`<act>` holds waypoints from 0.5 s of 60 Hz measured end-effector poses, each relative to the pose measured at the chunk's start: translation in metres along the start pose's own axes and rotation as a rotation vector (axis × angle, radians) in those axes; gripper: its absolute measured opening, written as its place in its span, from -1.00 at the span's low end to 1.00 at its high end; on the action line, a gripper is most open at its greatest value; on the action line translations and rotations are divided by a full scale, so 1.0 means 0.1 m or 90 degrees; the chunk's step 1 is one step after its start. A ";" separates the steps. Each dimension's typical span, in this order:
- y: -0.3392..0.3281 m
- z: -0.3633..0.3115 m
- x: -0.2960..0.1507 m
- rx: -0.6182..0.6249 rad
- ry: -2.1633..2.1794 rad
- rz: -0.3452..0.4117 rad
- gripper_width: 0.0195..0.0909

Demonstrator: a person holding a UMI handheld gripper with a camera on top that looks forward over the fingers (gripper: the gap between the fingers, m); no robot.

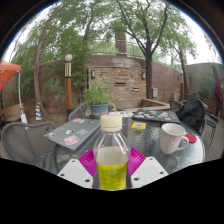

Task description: Pour water

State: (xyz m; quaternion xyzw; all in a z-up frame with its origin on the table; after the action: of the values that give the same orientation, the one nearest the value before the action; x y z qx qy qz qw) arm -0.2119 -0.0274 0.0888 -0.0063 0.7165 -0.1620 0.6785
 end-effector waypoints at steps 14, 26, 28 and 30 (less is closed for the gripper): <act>0.21 0.45 -1.38 -0.155 0.399 0.061 -0.48; 0.44 1.31 -1.39 -0.256 1.044 -0.031 -0.49; 0.46 1.34 -1.34 -0.265 1.142 -0.049 -0.49; 0.46 1.37 -1.16 -0.296 1.202 -0.056 -0.49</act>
State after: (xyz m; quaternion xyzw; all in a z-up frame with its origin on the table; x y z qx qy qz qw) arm -0.0597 0.0126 0.1867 -0.0344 0.9789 0.0204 -0.2005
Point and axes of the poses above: the point between the fingertips, and its own axes, seen from behind it with the camera up: z to the right, x down, y forward, the way the camera looks, the point moved 9 cm from there along -y, backward, against the way the camera looks, and after that the axes turned 3 degrees about -x, right-handed, at the moved point
